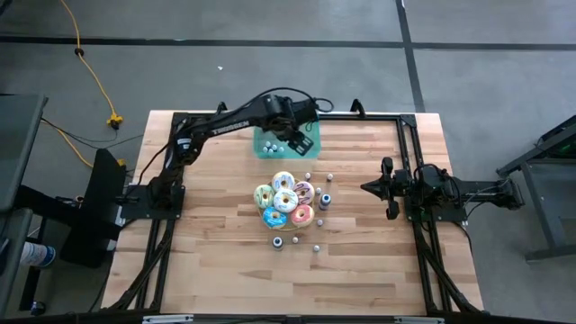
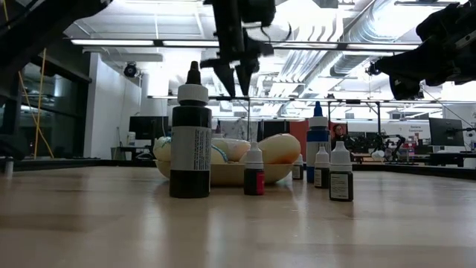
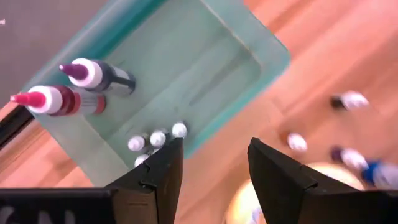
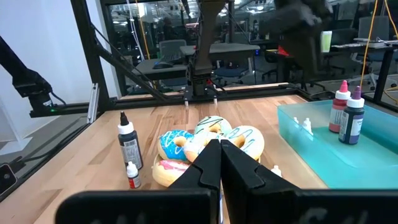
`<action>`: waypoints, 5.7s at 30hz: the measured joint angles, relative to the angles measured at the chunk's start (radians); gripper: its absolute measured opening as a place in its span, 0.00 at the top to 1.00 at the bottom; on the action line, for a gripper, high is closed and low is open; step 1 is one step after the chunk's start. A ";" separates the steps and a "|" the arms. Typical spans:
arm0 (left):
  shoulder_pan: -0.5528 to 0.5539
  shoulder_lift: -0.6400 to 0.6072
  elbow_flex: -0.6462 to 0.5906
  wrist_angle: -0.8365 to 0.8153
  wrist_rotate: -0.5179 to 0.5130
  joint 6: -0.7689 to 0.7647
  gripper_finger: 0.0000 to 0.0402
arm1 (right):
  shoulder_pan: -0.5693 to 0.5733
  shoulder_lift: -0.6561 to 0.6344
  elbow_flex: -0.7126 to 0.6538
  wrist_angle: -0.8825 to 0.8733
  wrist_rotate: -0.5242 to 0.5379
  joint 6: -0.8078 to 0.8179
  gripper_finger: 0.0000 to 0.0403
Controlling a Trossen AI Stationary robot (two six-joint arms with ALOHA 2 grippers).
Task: Pick & Place food coloring
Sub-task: Put the large black food coloring bottle into the green container
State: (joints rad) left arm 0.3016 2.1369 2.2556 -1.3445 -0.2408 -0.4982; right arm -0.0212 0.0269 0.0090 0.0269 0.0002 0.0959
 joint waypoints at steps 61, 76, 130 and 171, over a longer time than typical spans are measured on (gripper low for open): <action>-0.593 -0.477 -0.840 0.525 0.242 0.431 0.58 | 0.000 0.013 0.000 0.000 0.000 0.000 1.00; -0.639 -0.408 -0.836 0.593 0.226 0.533 0.37 | 0.000 0.014 0.000 0.000 0.000 0.000 1.00; -0.655 -0.285 -0.836 0.646 0.207 0.545 0.63 | 0.000 0.033 0.000 0.000 0.000 0.000 1.00; -0.583 -0.286 -0.369 0.112 0.077 -0.234 0.73 | 0.000 0.033 0.000 0.000 0.000 0.000 1.00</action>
State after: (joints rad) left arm -0.2811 1.8507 1.8870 -1.2324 -0.1642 -0.7317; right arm -0.0216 0.0597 0.0089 0.0269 0.0002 0.0959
